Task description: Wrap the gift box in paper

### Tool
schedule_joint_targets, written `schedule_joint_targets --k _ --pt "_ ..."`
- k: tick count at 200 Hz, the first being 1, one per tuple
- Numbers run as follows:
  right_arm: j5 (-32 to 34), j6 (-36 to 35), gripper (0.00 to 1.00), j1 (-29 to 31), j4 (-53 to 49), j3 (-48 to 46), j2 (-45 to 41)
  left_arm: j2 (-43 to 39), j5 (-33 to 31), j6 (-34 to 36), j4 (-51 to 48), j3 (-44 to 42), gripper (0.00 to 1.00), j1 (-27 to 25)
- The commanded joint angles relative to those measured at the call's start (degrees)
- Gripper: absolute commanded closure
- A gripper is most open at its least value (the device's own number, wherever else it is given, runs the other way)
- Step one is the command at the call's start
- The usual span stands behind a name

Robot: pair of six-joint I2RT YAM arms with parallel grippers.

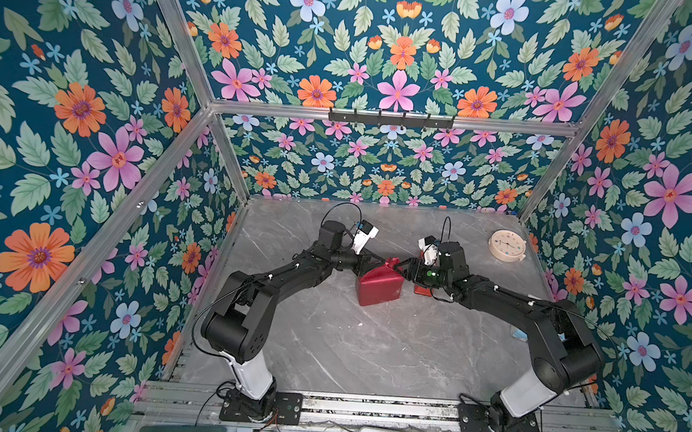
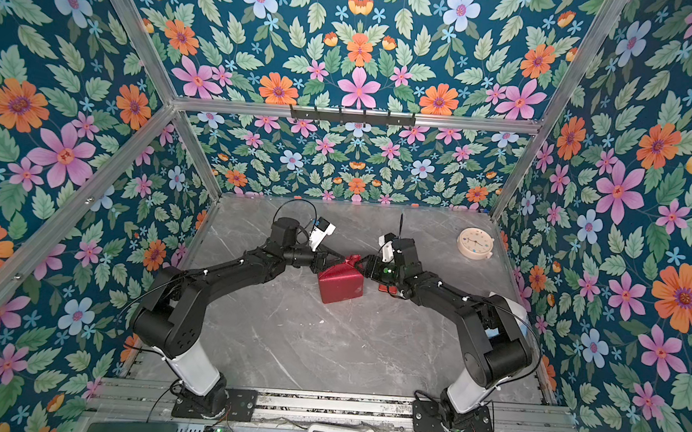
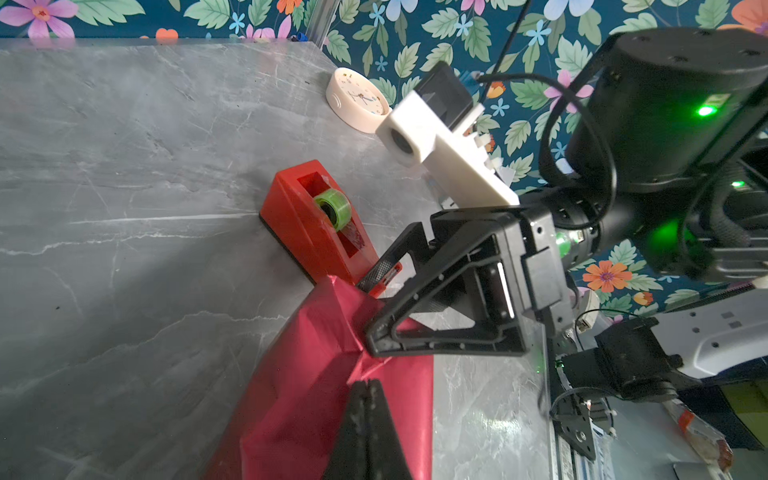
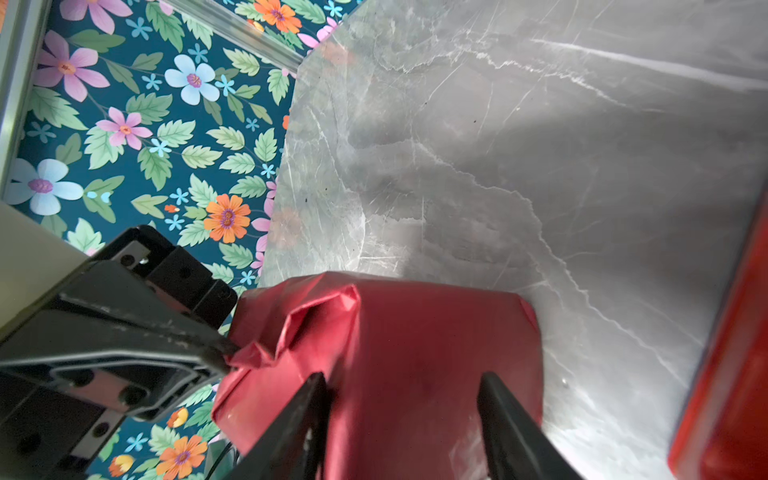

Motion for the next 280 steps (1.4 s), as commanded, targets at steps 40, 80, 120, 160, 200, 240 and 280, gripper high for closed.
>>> schedule_joint_targets --k 40,80,120,160,200,240,280 --pt "7.25 1.44 0.42 1.04 -1.74 -2.01 -0.82 -0.76 1.14 0.06 1.21 -2.69 0.97 -1.23" --pt "7.3 1.44 0.42 1.06 -1.81 -1.92 -0.93 -1.59 1.89 0.61 -0.02 -4.59 0.83 -1.36" --pt "6.75 1.21 0.41 1.09 -2.07 -1.45 -2.15 -2.99 2.25 3.28 -3.12 -5.63 0.66 -1.32" --pt "3.8 0.63 0.3 1.04 -1.98 0.92 -4.2 -2.92 1.98 4.54 -4.59 -5.59 0.58 -1.32" --pt "1.29 0.12 0.24 1.1 -3.77 5.83 -1.06 -2.92 1.51 4.81 -4.76 -5.41 0.55 -1.32" --pt "-0.25 -1.02 0.23 1.38 -6.73 9.91 5.08 -2.48 0.91 4.97 -5.03 -5.11 0.53 -1.63" --pt "-0.45 -1.78 0.24 1.7 -7.96 8.54 6.11 -2.3 -0.07 5.08 -5.47 -4.71 0.52 -2.02"
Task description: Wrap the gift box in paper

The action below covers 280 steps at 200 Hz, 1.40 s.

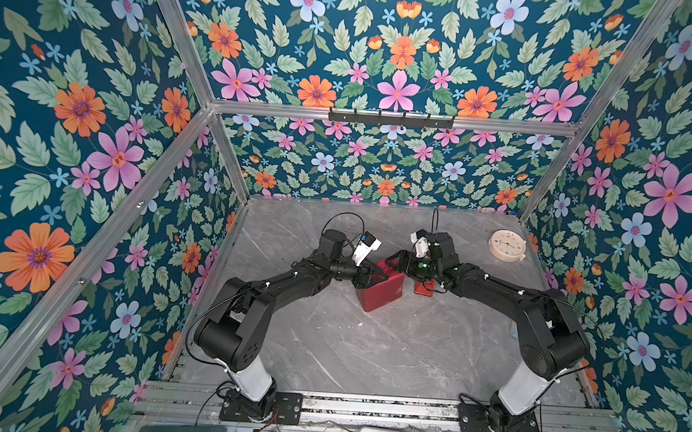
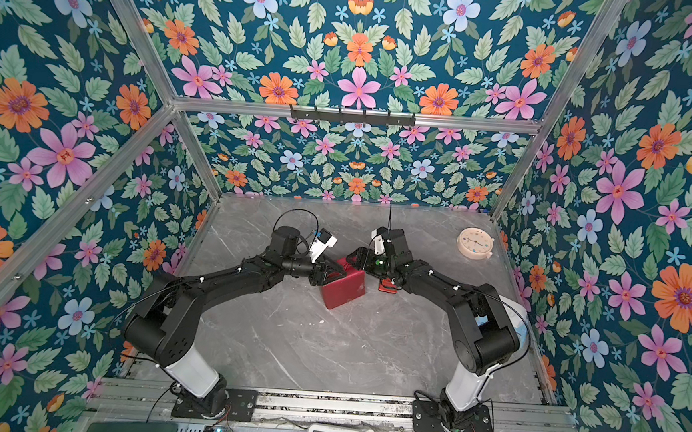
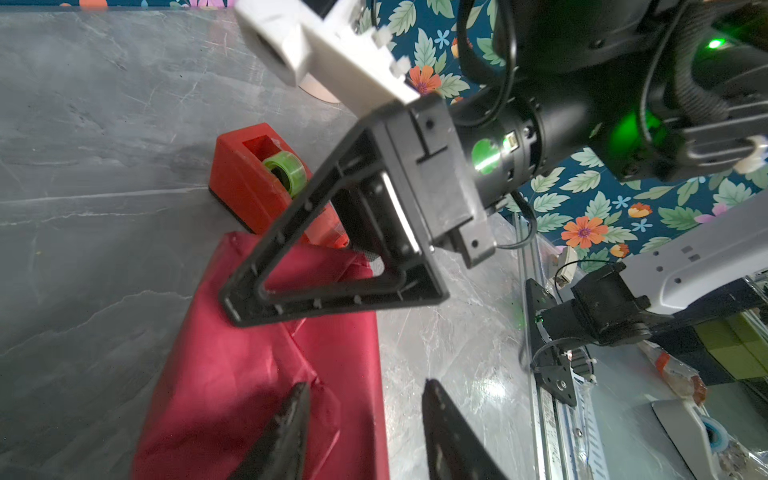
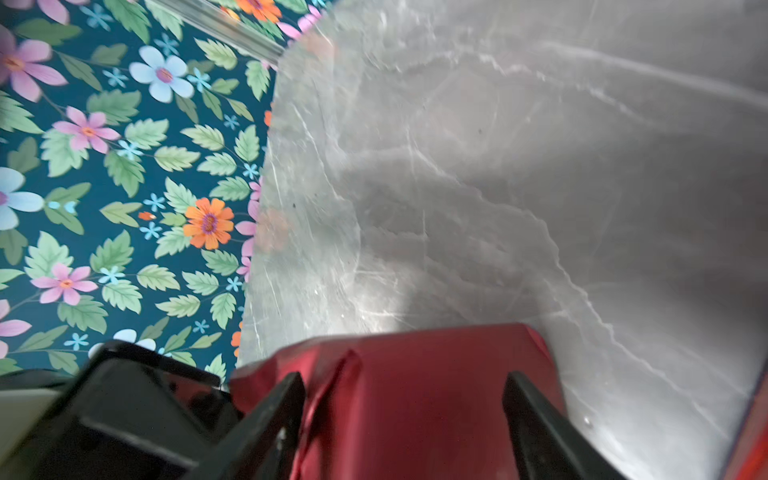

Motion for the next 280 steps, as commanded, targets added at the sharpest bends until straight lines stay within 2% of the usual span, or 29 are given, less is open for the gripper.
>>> schedule_joint_targets --k 1,38,72,86,108,127,161,196,280 --pt "-0.64 -1.46 0.24 0.11 -1.07 -1.1 -0.17 0.52 -2.15 0.53 -4.59 -0.03 0.52 -0.32" --pt "0.33 -1.55 0.26 0.08 -0.22 -4.77 -0.86 -1.15 -3.76 -1.83 -3.43 0.33 0.47 -0.59" --pt "0.47 -1.39 0.27 0.1 0.84 -6.59 -0.86 -7.22 -5.67 -6.76 2.61 -2.53 0.39 -0.42" --pt "0.55 -1.24 0.27 0.08 1.21 -7.02 -0.96 -10.25 -11.08 -7.95 2.85 -4.05 0.32 -0.1" --pt "0.55 -1.11 0.28 0.1 2.03 -7.6 -1.24 -12.39 -23.67 -9.77 -0.95 -5.35 0.21 0.53" --pt "0.17 -0.77 0.28 0.08 3.02 -7.87 -1.4 -10.55 -27.9 -10.99 -5.65 -4.18 0.18 0.83" --pt "-0.5 -0.04 0.28 0.13 4.2 -8.12 -1.24 -5.37 -23.76 -14.15 -6.08 -2.76 0.17 0.83" --pt "-0.5 0.3 0.28 0.09 4.77 -8.48 -1.55 -3.73 -21.11 -16.62 -4.24 -4.06 0.16 0.87" --pt "-2.61 3.96 0.3 0.9 6.8 -8.37 -2.51 -3.41 -22.47 -19.4 -2.05 -7.92 0.2 1.81"
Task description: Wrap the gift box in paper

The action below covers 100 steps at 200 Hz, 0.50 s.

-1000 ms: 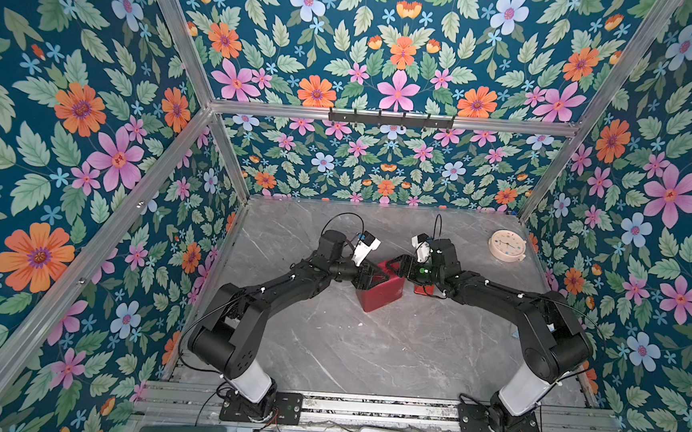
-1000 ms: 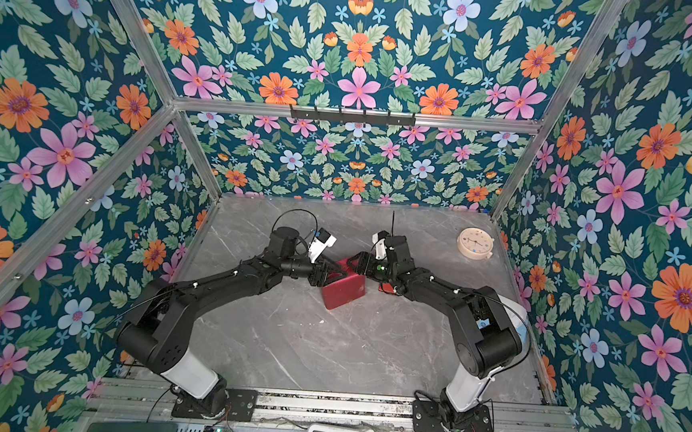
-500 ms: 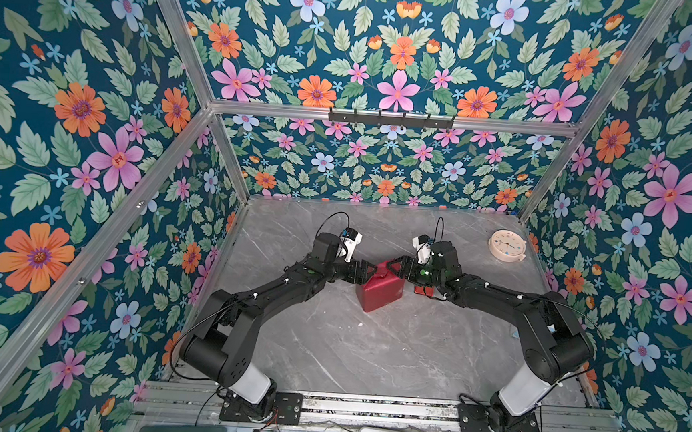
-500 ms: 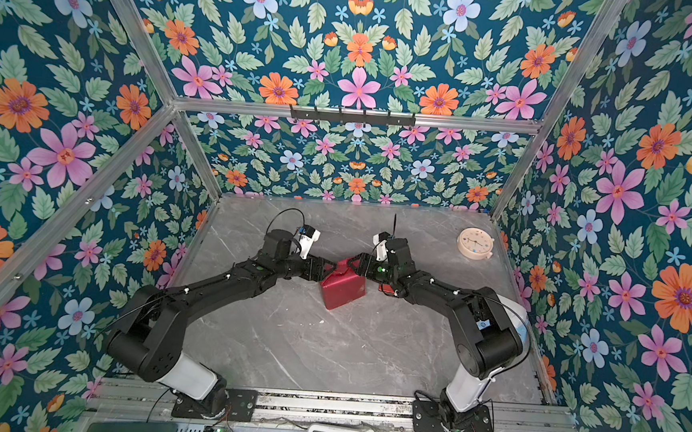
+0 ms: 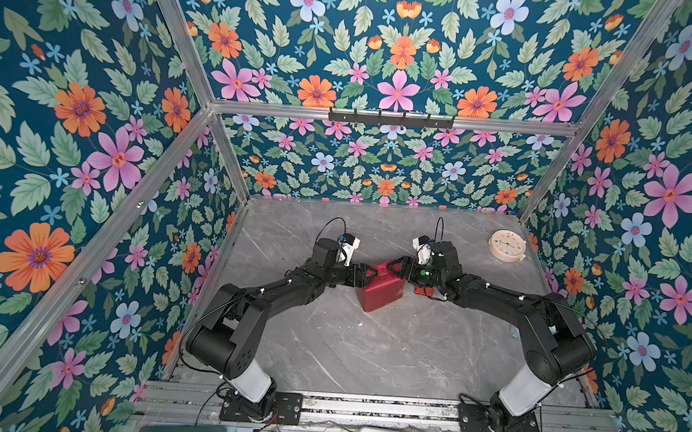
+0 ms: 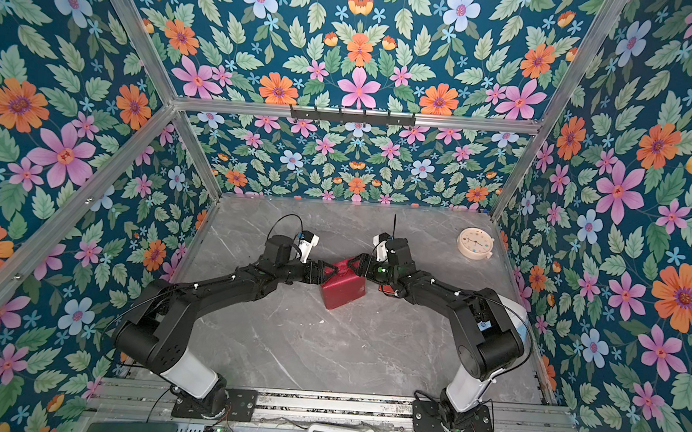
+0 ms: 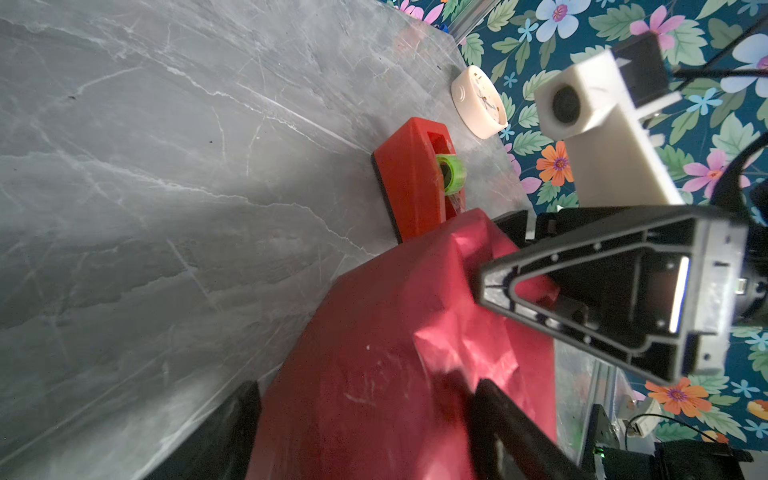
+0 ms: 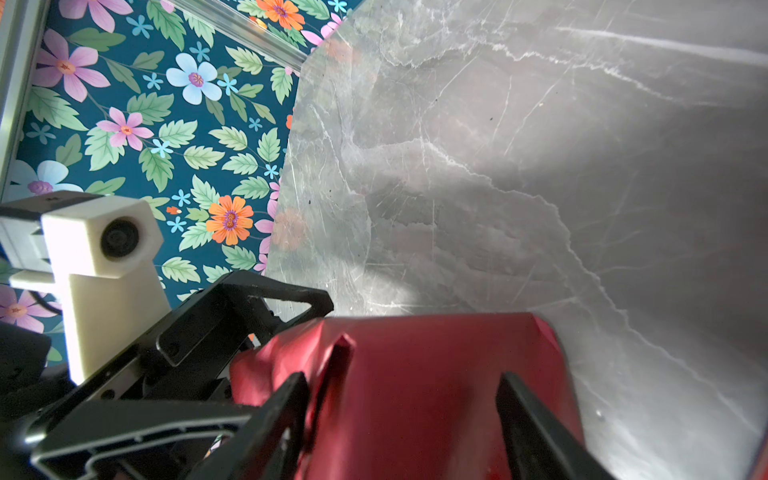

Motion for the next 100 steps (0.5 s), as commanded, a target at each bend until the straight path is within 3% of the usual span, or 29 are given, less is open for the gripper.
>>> schedule_joint_targets --k 1,47,100 --pt "-1.17 1.81 0.3 0.86 -2.56 -0.82 -0.04 -0.13 -2.44 0.0 -3.64 -0.78 0.2 0.51" --pt "0.95 9.28 0.37 3.29 5.98 -4.42 -0.19 -1.63 -2.41 0.57 -4.96 -0.27 0.22 2.64" --pt "8.29 10.56 0.4 7.73 6.52 -6.07 -1.22 -4.69 -1.61 0.44 -5.89 -0.99 0.2 3.18"
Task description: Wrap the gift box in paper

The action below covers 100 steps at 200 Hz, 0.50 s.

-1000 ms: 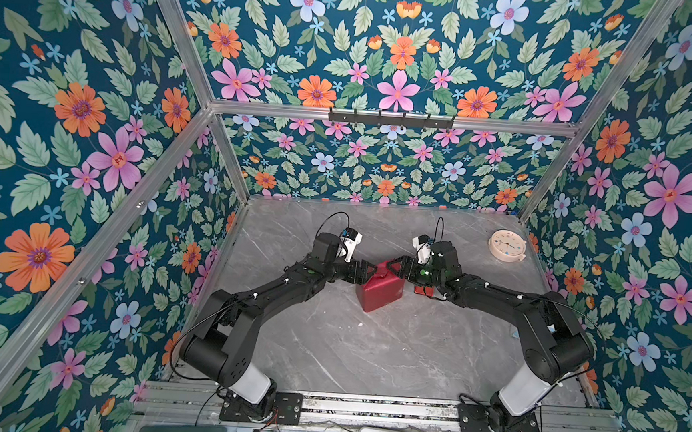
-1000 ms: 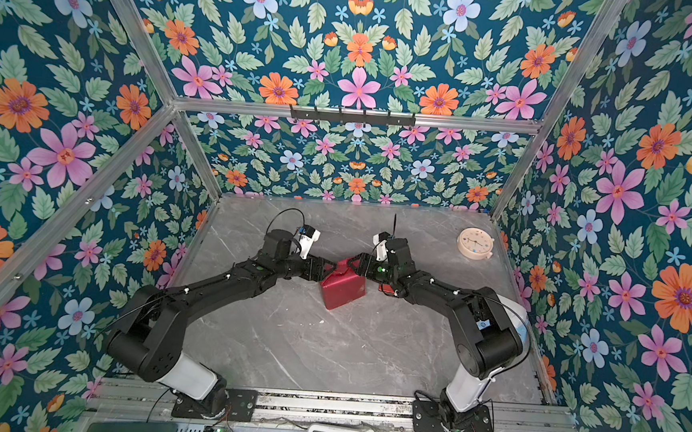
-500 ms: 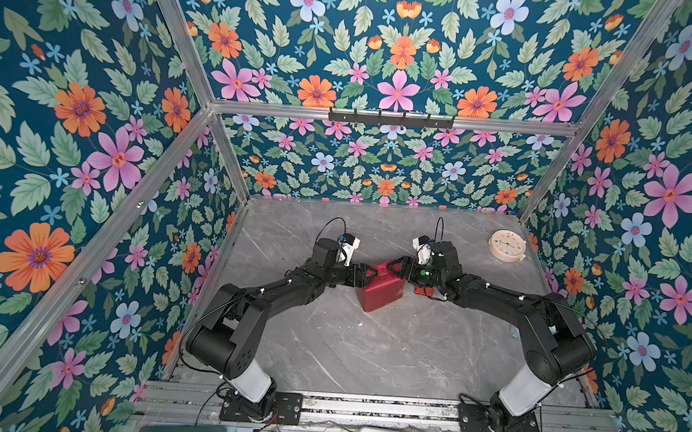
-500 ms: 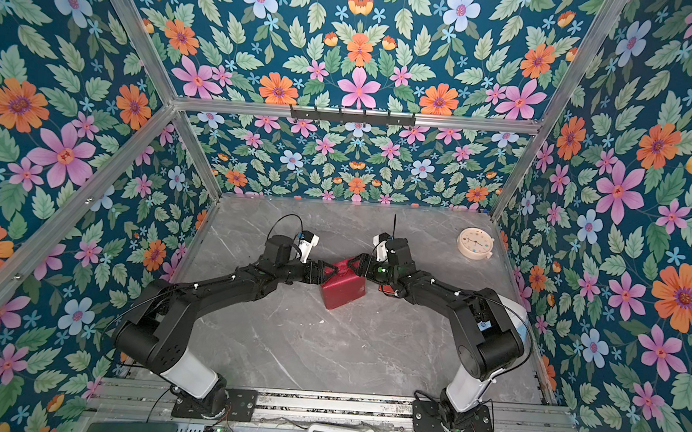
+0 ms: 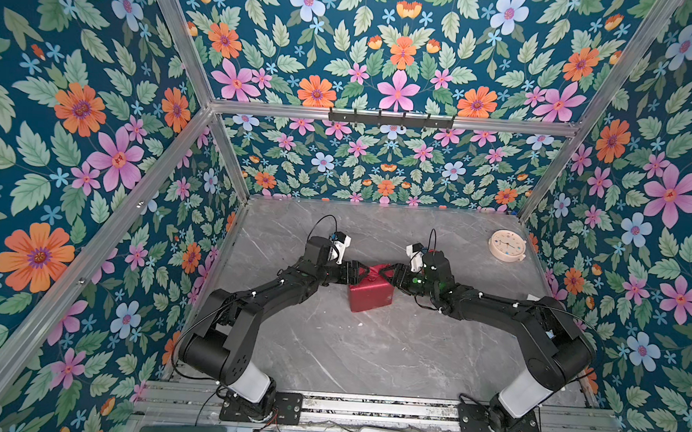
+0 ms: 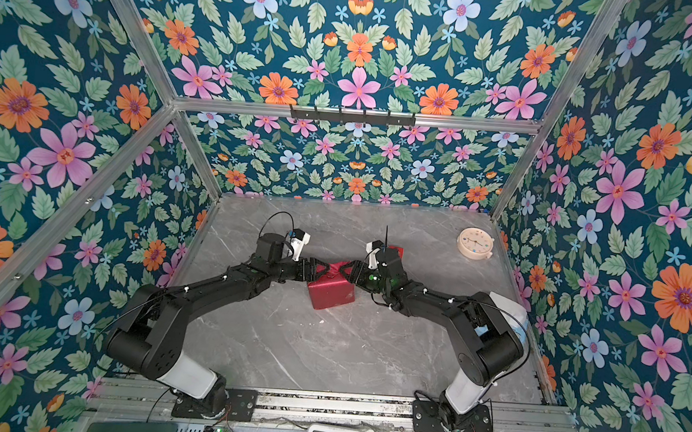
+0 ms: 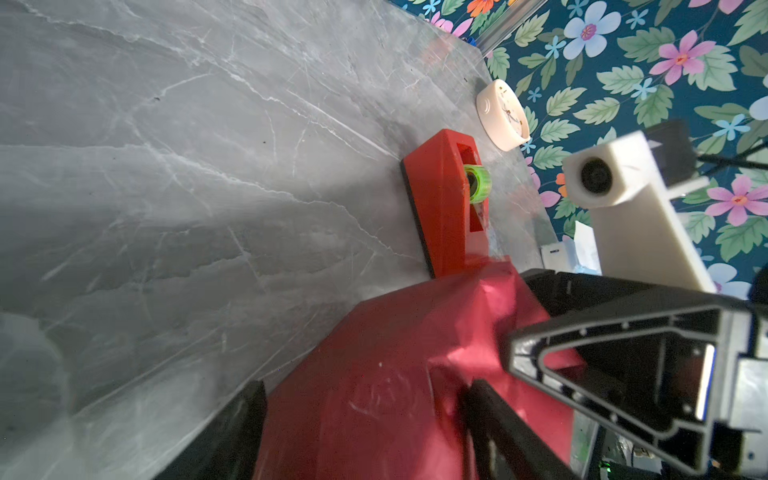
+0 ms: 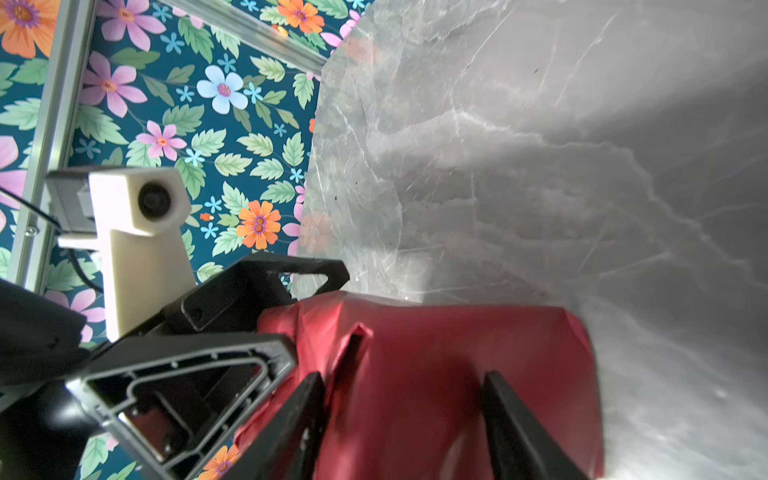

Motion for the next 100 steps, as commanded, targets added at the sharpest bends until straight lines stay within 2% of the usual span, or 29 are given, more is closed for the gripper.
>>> schedule_joint_targets --k 1,26,100 --pt "3.08 0.7 0.4 0.96 -2.95 -0.75 0.05 -1.27 -0.51 -0.2 -0.81 -0.83 0.2 0.02" --pt "3.47 0.54 0.41 0.98 -2.77 -1.06 0.68 -1.57 0.1 -1.57 -0.57 -1.0 0.19 0.02" --pt "3.37 -1.95 0.4 0.93 -4.75 0.63 0.59 -3.1 -3.23 1.81 -6.59 -3.3 0.18 0.19"
